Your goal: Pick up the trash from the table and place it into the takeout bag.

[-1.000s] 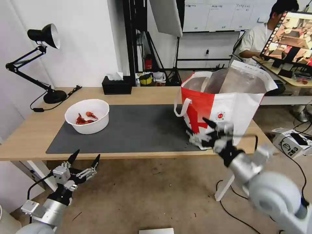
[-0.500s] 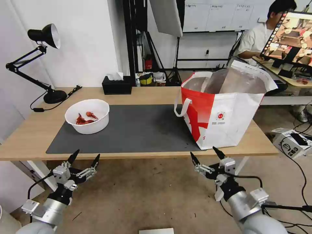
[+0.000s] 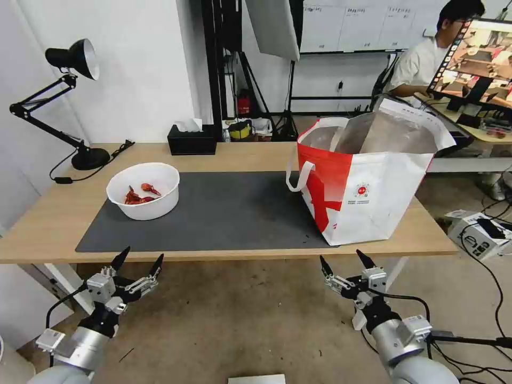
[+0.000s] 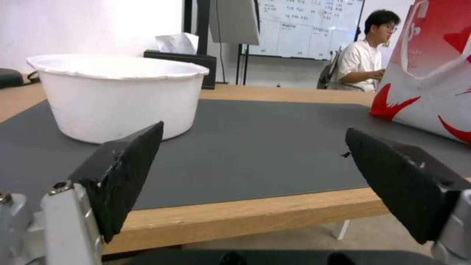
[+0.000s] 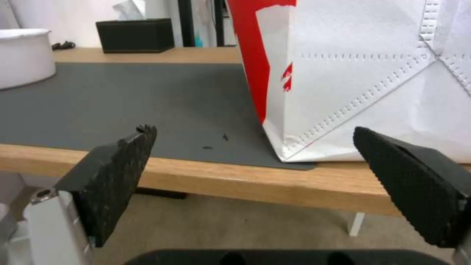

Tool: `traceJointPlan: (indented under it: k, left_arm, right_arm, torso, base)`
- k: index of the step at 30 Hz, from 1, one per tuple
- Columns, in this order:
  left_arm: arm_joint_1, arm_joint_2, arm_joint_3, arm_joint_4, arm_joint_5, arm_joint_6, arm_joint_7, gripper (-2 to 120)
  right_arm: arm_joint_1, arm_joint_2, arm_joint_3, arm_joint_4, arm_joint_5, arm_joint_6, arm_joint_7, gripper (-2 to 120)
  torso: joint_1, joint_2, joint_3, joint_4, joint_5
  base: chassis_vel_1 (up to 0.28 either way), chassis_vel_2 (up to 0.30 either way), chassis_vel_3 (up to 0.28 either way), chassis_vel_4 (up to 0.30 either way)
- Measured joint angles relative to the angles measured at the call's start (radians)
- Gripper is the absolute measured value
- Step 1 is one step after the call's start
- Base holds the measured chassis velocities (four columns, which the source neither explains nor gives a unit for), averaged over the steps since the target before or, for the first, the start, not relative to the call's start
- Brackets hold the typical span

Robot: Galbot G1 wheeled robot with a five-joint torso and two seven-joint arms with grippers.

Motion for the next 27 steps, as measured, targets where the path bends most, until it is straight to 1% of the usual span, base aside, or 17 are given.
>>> traceJointPlan:
  k: [3, 5, 6, 9, 10, 11, 12, 13, 15, 16, 17, 19, 20, 22, 23, 26, 27]
  left_arm:
    - [-0.012, 0.016, -0.012, 0.000, -0.019, 0.003, -0.001, 100]
    - [-0.039, 0.060, -0.032, -0.011, -0.064, 0.025, -0.041, 100]
    - [-0.039, 0.060, -0.032, -0.011, -0.064, 0.025, -0.041, 100]
    - [-0.107, 0.177, -0.054, -0.026, -0.149, 0.082, -0.156, 100]
    - [-0.107, 0.177, -0.054, -0.026, -0.149, 0.082, -0.156, 100]
    - [-0.144, 0.249, -0.054, -0.025, -0.196, 0.114, -0.218, 100]
    - [-0.170, 0.304, -0.052, -0.020, -0.237, 0.136, -0.257, 100]
    - [-0.170, 0.304, -0.052, -0.020, -0.237, 0.136, -0.257, 100]
    - [-0.206, 0.392, -0.048, 0.002, -0.306, 0.163, -0.308, 100]
    - [-0.224, 0.431, -0.039, 0.019, -0.338, 0.175, -0.325, 100]
    - [-0.224, 0.431, -0.039, 0.019, -0.338, 0.175, -0.325, 100]
    - [-0.286, 0.497, 0.007, 0.065, -0.407, 0.208, -0.348, 100]
    - [-0.286, 0.497, 0.007, 0.065, -0.407, 0.208, -0.348, 100]
    - [-0.380, 0.559, 0.085, 0.126, -0.484, 0.250, -0.383, 100]
    - [-0.380, 0.559, 0.085, 0.126, -0.484, 0.250, -0.383, 100]
    - [-0.435, 0.608, 0.117, 0.176, -0.556, 0.314, -0.443, 100]
    - [-0.435, 0.608, 0.117, 0.176, -0.556, 0.314, -0.443, 100]
  right_arm:
    - [0.001, 0.000, 0.000, 0.000, 0.001, -0.001, 0.000, 100]
    - [0.001, -0.001, 0.000, 0.000, 0.002, -0.002, 0.000, 100]
    - [0.001, -0.001, 0.000, 0.000, 0.002, -0.002, 0.000, 100]
    - [0.002, -0.001, -0.001, 0.000, 0.003, -0.002, 0.000, 100]
    - [0.002, -0.001, -0.001, 0.000, 0.003, -0.002, 0.000, 100]
    - [0.002, -0.001, -0.001, 0.000, 0.003, -0.003, 0.000, 100]
    - [0.002, -0.001, -0.001, 0.000, 0.003, -0.003, 0.000, 100]
    - [0.002, -0.001, -0.001, 0.000, 0.003, -0.003, 0.000, 100]
    - [0.002, -0.001, -0.001, 0.001, 0.004, -0.003, 0.000, 100]
    - [0.003, -0.002, -0.001, 0.001, 0.004, -0.003, 0.000, 100]
    - [0.003, -0.002, -0.001, 0.001, 0.004, -0.003, 0.000, 100]
    - [0.003, -0.002, -0.001, 0.001, 0.004, -0.004, 0.000, 100]
    - [0.003, -0.002, -0.001, 0.001, 0.004, -0.004, 0.000, 100]
    - [0.003, -0.002, -0.001, 0.001, 0.005, -0.004, 0.000, 100]
    - [0.003, -0.002, -0.001, 0.001, 0.005, -0.004, 0.000, 100]
    - [0.003, -0.002, -0.001, 0.001, 0.005, -0.004, 0.000, 100]
    - [0.003, -0.002, -0.001, 0.001, 0.005, -0.004, 0.000, 100]
  torso:
    - [0.000, 0.000, 0.000, 0.0000, 0.0000]
    - [0.000, 0.000, 0.000, 0.0001, -0.0003]
    - [0.000, 0.000, 0.000, 0.0001, -0.0003]
    - [0.000, 0.000, 0.000, -0.0001, 0.0001]
    - [0.000, 0.000, 0.000, -0.0001, 0.0001]
    - [0.000, 0.000, 0.000, -0.0002, -0.0003]
    - [0.000, 0.000, 0.000, -0.0003, 0.0001]
    - [0.000, 0.000, 0.000, -0.0003, 0.0001]
    - [0.000, 0.000, 0.000, -0.0003, -0.0002]
    - [0.000, 0.000, 0.000, 0.0000, 0.0001]
    - [0.000, 0.000, 0.000, 0.0000, 0.0001]
    - [0.000, 0.000, 0.000, 0.0000, 0.0000]
    - [0.000, 0.000, 0.000, 0.0000, 0.0000]
    - [0.000, 0.000, 0.000, -0.0003, -0.0003]
    - [0.000, 0.000, 0.000, -0.0003, -0.0003]
    - [0.000, 0.000, 0.000, -0.0003, -0.0002]
    - [0.000, 0.000, 0.000, -0.0003, -0.0002]
  base:
    - [0.000, 0.000, 0.000, 0.000]
    - [0.000, 0.000, 0.000, 0.000]
    - [0.000, 0.000, 0.000, 0.000]
    - [0.000, 0.000, 0.000, 0.000]
    - [0.000, 0.000, 0.000, 0.000]
    - [0.000, 0.000, 0.000, 0.000]
    - [0.000, 0.000, 0.000, 0.000]
    - [0.000, 0.000, 0.000, 0.000]
    - [0.000, 0.000, 0.000, 0.000]
    - [0.000, 0.000, 0.000, 0.000]
    - [0.000, 0.000, 0.000, 0.000]
    - [0.000, 0.000, 0.000, 0.000]
    - [0.000, 0.000, 0.000, 0.000]
    - [0.000, 0.000, 0.000, 0.000]
    - [0.000, 0.000, 0.000, 0.000]
    - [0.000, 0.000, 0.000, 0.000]
    - [0.000, 0.000, 0.000, 0.000]
